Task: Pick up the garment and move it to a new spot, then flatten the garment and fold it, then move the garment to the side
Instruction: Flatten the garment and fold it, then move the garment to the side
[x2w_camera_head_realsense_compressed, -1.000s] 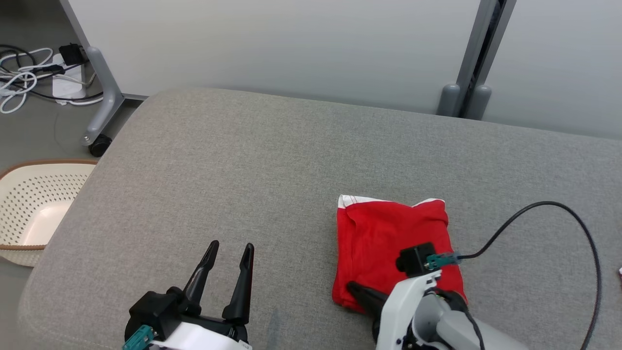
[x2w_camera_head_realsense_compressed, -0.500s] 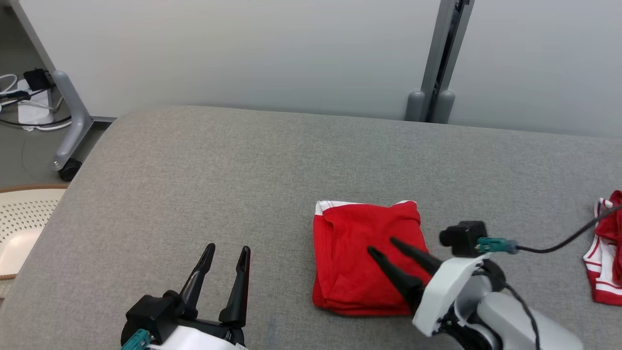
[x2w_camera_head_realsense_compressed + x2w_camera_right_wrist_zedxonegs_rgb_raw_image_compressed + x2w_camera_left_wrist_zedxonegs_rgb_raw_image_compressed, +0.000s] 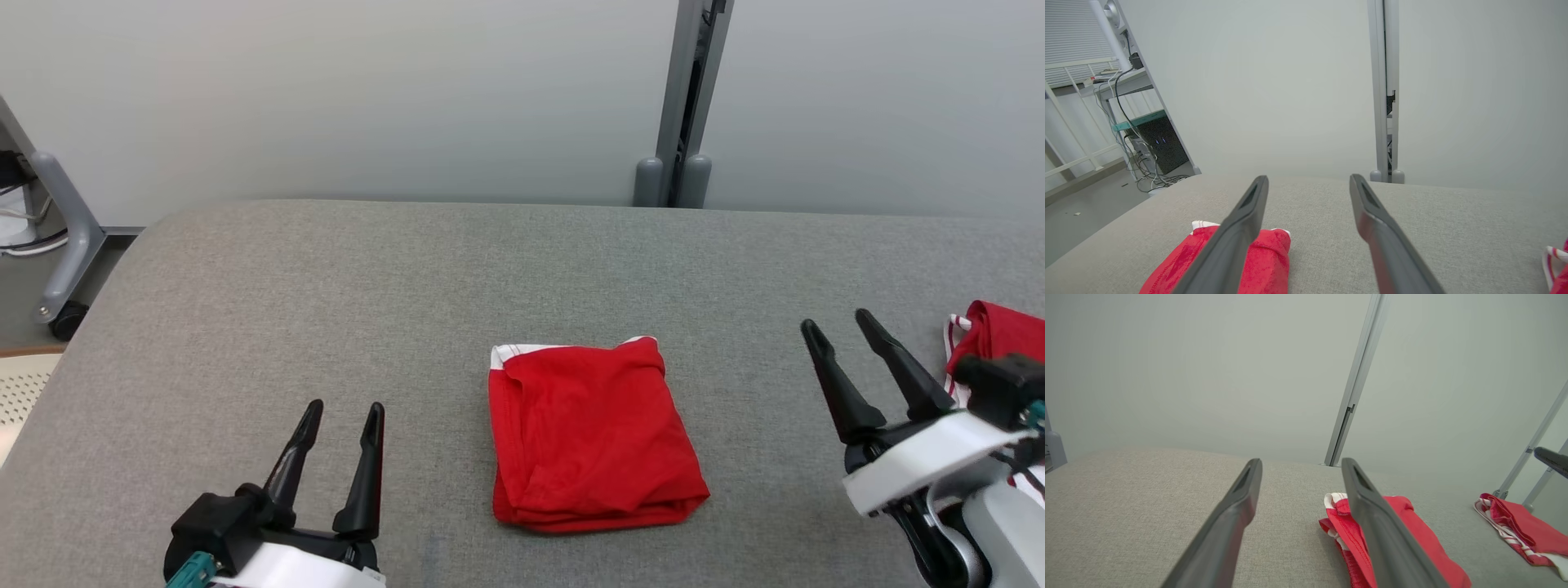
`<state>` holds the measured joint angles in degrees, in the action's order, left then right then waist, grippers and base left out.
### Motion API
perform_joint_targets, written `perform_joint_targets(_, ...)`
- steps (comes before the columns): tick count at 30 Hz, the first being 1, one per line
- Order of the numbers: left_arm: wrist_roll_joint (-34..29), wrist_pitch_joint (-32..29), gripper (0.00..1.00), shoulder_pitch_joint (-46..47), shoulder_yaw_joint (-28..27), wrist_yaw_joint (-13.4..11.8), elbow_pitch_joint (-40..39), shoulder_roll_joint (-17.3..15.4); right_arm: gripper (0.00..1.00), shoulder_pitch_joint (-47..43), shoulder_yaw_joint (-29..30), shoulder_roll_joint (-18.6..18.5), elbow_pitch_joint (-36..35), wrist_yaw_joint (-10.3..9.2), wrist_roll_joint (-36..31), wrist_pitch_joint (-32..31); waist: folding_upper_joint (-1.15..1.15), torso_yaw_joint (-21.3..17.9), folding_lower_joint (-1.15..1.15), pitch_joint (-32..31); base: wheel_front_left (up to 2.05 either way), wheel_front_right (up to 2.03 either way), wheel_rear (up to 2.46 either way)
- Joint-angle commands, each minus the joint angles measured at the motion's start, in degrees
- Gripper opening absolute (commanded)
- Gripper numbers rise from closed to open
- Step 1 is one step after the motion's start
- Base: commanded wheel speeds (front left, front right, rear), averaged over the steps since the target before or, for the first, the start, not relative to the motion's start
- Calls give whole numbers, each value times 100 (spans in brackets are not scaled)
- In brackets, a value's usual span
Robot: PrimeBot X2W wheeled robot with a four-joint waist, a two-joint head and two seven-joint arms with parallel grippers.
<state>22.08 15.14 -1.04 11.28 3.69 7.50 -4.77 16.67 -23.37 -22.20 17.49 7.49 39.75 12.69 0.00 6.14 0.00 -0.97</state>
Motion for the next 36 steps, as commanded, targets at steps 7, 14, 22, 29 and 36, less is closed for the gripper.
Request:
perform_joint_targets(7,-34,-4,100,-90,-291,-158,-179,-62,100,-1152,1472,705,-673,1,-1081,104,0,-146,0,53,0,0,0)
perform_joint_targets(14,-102,-4,100,-80,-400,-219,-201,-26,100,-1858,2041,1359,-1232,1,-1753,-107,0,-134,0,124,0,0,0)
perform_joint_targets(22,-255,-4,100,8,-410,-202,-162,5,100,-1977,2121,1508,-1589,1,-2077,-440,0,-102,0,92,0,0,0)
perform_joint_targets(29,-310,-4,100,36,-406,-190,-188,51,100,-1697,1682,1421,-1466,1,-1970,-869,0,-77,0,132,0,0,0)
perform_joint_targets(36,-301,-4,100,165,-316,-117,-146,85,100,-909,1107,1204,-661,1,-1647,-1249,0,47,0,283,0,0,0)
